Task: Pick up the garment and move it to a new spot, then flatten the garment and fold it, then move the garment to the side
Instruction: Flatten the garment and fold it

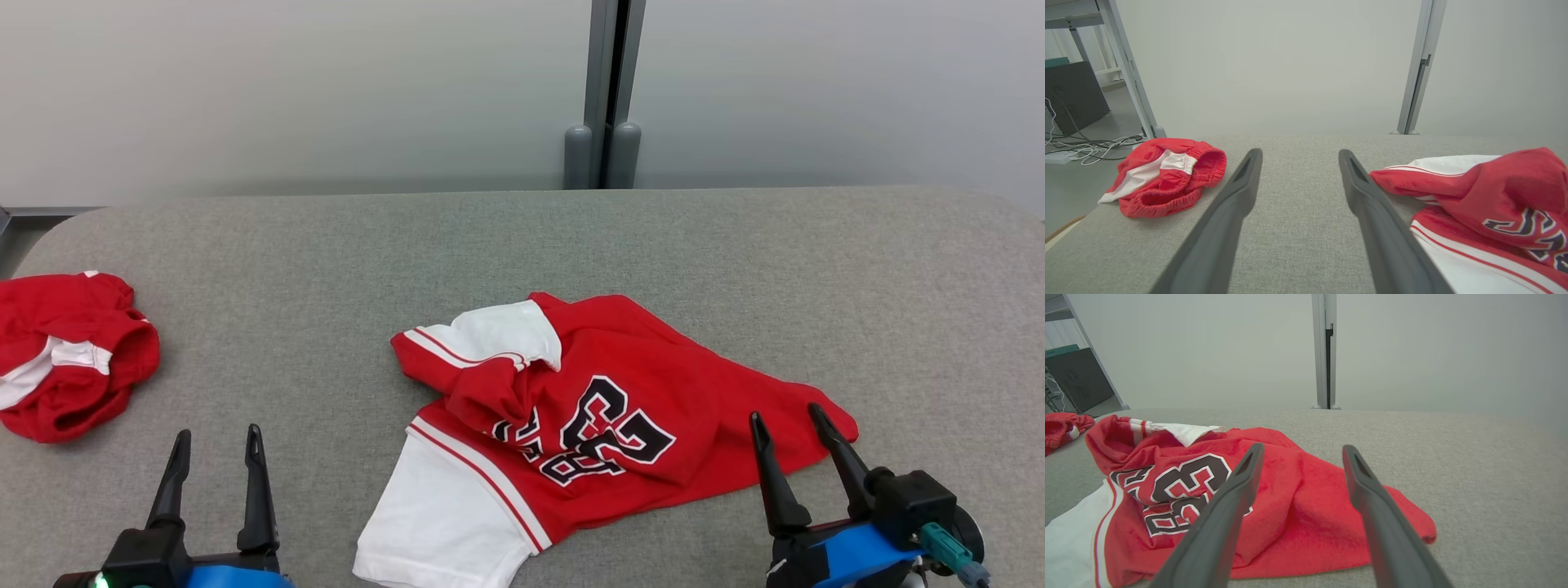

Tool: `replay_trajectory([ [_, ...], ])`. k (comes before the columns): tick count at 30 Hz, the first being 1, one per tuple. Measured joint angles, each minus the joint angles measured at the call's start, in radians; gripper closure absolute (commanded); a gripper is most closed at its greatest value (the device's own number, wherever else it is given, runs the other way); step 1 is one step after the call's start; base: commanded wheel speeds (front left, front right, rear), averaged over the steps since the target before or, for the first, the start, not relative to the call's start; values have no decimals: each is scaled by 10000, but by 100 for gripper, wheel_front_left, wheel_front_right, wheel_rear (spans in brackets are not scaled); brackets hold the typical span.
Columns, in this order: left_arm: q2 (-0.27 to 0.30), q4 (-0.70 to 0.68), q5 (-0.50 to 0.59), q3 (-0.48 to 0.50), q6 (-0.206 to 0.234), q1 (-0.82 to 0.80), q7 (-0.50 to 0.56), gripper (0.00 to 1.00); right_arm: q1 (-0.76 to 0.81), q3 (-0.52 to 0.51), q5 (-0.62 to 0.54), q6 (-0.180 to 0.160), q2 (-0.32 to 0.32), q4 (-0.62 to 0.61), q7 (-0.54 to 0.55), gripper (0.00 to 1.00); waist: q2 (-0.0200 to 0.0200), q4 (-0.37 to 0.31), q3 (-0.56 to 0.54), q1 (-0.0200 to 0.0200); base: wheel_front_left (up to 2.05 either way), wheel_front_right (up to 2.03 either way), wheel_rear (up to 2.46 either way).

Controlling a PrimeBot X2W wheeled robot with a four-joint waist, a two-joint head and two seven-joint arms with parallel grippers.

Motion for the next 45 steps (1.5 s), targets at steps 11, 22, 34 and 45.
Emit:
replay_trajectory([
  [11,-2,-15,56,113,-10,6,0,0,-1,2,31,0,0,54,0,0,0,-56,-39,0,0,0,0],
  [22,-2,244,132,-311,-79,6,0,0,-108,-382,8,0,12,476,0,0,0,-121,19,0,0,0,0],
  [34,-17,2052,-117,-1590,-157,-337,0,0,-1509,-1860,-853,0,-176,2642,2,0,0,-213,564,1,0,0,0],
  [45,35,3697,-510,-2470,-207,-533,-35,0,-2429,-2585,-1116,0,-219,4640,0,0,0,-190,1080,1,0,0,0],
])
